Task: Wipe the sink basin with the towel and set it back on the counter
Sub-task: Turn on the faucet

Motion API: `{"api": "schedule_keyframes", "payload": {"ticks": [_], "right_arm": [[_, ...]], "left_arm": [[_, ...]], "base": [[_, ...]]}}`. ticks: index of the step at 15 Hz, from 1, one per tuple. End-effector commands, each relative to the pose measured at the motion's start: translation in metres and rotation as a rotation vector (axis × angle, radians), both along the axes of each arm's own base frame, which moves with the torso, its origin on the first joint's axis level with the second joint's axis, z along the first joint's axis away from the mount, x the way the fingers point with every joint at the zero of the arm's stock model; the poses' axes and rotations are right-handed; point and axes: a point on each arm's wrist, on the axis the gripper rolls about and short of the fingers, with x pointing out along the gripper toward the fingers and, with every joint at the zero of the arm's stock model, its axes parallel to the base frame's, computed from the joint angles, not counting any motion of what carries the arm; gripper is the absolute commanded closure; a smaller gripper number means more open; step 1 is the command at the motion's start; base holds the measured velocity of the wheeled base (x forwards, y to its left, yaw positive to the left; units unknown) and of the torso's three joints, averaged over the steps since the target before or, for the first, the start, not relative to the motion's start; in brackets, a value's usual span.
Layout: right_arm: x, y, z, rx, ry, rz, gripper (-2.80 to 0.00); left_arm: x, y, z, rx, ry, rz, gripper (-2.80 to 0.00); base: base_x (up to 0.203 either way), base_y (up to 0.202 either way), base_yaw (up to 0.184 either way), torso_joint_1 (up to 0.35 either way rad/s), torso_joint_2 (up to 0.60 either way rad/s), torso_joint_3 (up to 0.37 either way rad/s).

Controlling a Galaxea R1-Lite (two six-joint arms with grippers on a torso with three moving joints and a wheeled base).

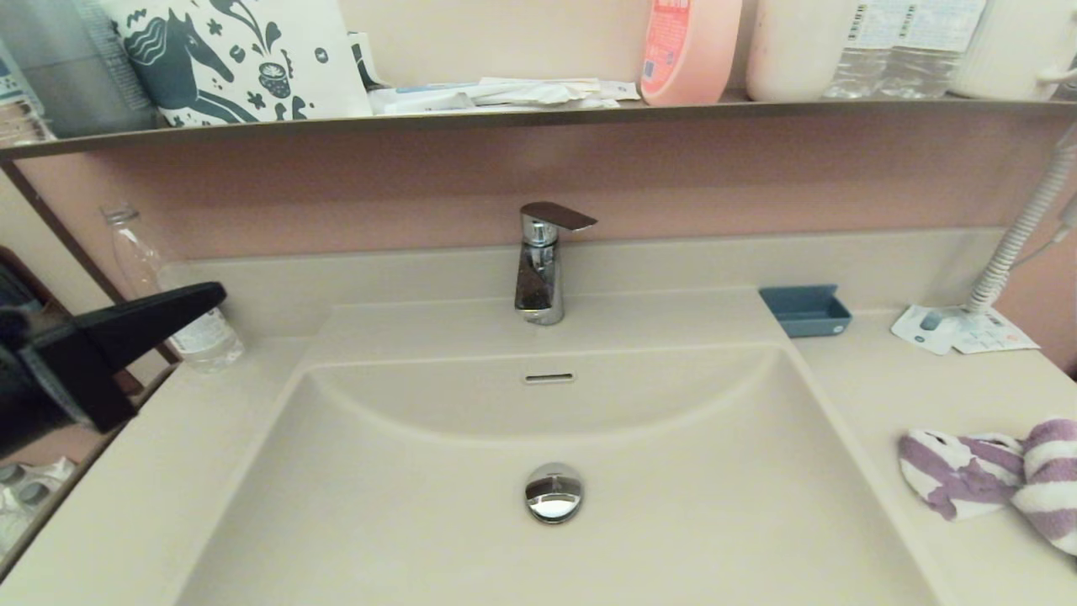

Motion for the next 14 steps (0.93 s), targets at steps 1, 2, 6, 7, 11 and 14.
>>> {"api": "schedule_keyframes", "payload": {"ticks": [1,2,6,7,11,14], "right_arm": [[0.000,0.000,0.000,0.000,0.001,0.000,0.00],[0.000,0.000,0.000,0.000,0.001,0.000,0.00],[0.000,0.000,0.000,0.000,0.000,0.000,0.00],[0.000,0.000,0.000,0.000,-0.001,0.000,0.00],[0.000,0.000,0.000,0.000,0.001,0.000,0.00],[0.000,0.000,0.000,0.000,0.000,0.000,0.00]], "left_arm": [[0.030,-0.034,0.003,-0.008,0.067,-0.081,0.00],[0.034,-0.049,0.004,-0.011,0.079,-0.097,0.00],[0.068,-0.096,-0.001,-0.023,0.065,-0.108,0.00],[0.077,-0.106,-0.006,-0.024,0.059,-0.100,0.00],[0.099,-0.142,-0.018,-0.010,0.019,-0.091,0.00],[0.114,-0.155,-0.022,0.080,-0.012,-0.068,0.00]], "base": [[0.000,0.000,0.000,0.000,0.00,0.000],[0.000,0.000,0.000,0.000,0.00,0.000],[0.000,0.000,0.000,0.000,0.00,0.000],[0.000,0.000,0.000,0.000,0.00,0.000],[0.000,0.000,0.000,0.000,0.00,0.000],[0.000,0.000,0.000,0.000,0.00,0.000]]}}
